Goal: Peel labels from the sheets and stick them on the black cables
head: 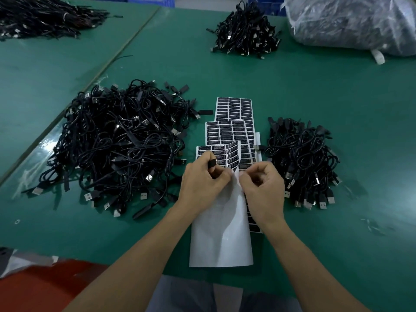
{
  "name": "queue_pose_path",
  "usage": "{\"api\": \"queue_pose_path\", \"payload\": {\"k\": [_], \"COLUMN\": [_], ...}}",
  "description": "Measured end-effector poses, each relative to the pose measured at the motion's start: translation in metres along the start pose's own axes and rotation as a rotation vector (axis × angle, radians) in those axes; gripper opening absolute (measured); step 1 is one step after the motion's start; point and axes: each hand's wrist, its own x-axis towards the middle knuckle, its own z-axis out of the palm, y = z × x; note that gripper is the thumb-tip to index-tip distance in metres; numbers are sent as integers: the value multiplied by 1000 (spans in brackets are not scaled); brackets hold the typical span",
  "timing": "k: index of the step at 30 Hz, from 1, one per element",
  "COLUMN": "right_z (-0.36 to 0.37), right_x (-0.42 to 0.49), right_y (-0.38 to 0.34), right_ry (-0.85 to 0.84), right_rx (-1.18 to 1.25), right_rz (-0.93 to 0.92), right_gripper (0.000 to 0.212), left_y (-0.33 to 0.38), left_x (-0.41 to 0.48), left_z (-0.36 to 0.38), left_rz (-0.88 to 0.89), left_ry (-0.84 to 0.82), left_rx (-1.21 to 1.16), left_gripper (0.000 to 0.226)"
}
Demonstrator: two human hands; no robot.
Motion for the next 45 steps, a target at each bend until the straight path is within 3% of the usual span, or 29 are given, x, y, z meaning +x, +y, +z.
{"api": "queue_pose_path", "payload": {"k": [4,12,15,18,24,29,33,37,39,45], "right_z": [3,5,13,22,23,22,17,11,11,15], "right_x": [-6,-7,-8,-5,1,2,4,7,6,2], "right_y": [-4,-9,-22,-28,-30,-29,-27,-31,-33,-32], "right_ry": [81,-22,-98,-176,-127,-148,-95,42,6,-120], "right_rx": [-128,-706,-716,-762,-808,-878,-683,-123,113,65], "right_rz": [-85,-243,-319,-267,-210,-220,-185,-25,68,-8], "right_gripper": [25,16,16,20,12,20,12,17,16,37], "left_y": [-3,-5,-5,-4,-5,-3,3,3,4,1], "left_x": [0,2,4,3,3,3,0,-2,-3,-1], "left_z": [-1,1,0,1,0,0,-2,-5,-4,-4], "left_rz": [34,17,19,24,2,-22,-28,-14,-9,25], "left_ry": [81,149,147,147,161,135,72,5,-14,-52], "left_rx": [-56,-60,-39,-26,-37,-34,-54,13,38,63], "left_gripper": [48,46,47,48,48,48,38,34,37,16]}}
